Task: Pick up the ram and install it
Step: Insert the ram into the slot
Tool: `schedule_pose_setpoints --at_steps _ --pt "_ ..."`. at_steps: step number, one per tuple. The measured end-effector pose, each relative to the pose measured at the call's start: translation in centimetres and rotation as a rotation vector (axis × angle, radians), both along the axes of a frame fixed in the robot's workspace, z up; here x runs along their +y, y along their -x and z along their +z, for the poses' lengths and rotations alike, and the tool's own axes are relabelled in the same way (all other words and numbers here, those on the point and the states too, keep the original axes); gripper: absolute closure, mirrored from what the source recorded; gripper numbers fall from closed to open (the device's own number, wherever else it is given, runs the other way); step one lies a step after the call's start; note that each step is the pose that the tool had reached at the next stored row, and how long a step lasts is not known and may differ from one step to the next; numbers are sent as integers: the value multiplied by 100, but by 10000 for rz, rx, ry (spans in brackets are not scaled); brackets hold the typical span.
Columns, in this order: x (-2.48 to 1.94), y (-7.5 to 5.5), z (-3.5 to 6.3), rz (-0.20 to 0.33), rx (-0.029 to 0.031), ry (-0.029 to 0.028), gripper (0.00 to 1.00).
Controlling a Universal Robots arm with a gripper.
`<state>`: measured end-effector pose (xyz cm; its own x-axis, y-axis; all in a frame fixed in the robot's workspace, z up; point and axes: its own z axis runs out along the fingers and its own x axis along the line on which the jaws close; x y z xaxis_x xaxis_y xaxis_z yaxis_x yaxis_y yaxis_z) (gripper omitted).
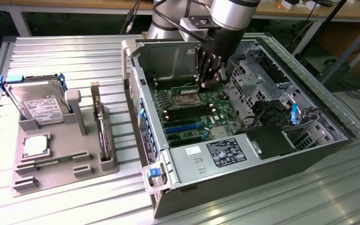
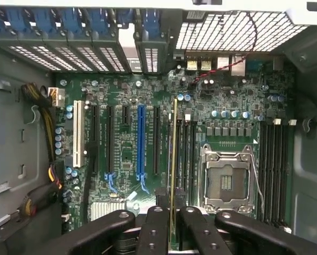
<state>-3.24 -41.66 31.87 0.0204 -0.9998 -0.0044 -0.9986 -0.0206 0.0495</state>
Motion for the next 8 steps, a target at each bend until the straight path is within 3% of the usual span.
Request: schedule_pose_setpoints --at_steps 8 --pt "6 -104 -190 0 -1 -2 85"
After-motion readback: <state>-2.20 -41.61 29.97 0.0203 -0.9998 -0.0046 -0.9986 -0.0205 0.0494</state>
